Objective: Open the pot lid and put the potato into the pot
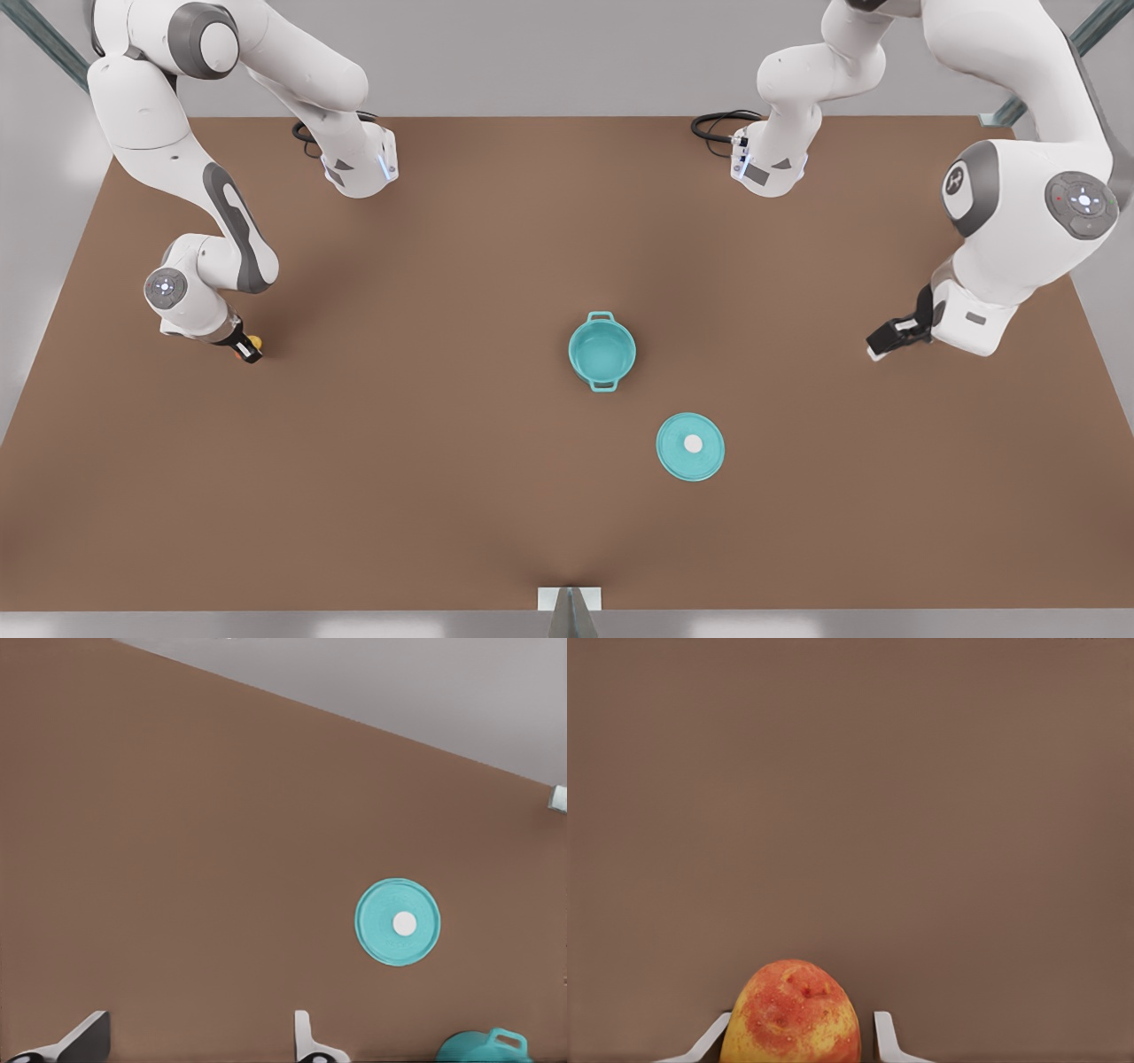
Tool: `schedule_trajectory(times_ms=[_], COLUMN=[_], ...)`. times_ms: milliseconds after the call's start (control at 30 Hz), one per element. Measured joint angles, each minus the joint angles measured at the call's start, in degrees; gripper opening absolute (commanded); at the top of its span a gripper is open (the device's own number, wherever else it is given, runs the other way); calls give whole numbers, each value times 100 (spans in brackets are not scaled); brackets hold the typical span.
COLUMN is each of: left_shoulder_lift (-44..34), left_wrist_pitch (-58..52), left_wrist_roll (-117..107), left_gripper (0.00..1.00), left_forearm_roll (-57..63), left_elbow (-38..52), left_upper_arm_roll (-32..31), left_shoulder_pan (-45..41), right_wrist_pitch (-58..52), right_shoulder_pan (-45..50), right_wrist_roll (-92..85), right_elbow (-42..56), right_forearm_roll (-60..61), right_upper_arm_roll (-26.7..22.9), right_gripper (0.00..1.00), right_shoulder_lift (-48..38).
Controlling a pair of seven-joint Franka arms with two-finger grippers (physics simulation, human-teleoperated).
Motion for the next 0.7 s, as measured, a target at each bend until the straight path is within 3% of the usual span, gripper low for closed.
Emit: schedule_trajectory(times_ms=[233,700], left_shoulder_lift=[-69,-67], left_wrist_pitch=[-133,-170], left_wrist_roll=[756,1619], left_gripper=[100,100], left_forearm_roll=[-28,-31], left_elbow=[11,-3], left_upper_arm_roll=[-65,-54], left_shoulder_pan=[-16,0], right_wrist_pitch=[-17,-292], right_shoulder_pan=[7,51], right_wrist_roll=[21,28], right_elbow=[-1,0], right_forearm_roll=[0,16], right_upper_arm_roll=[7,34], right_gripper=[58,56], right_shoulder_lift=[-39,-323])
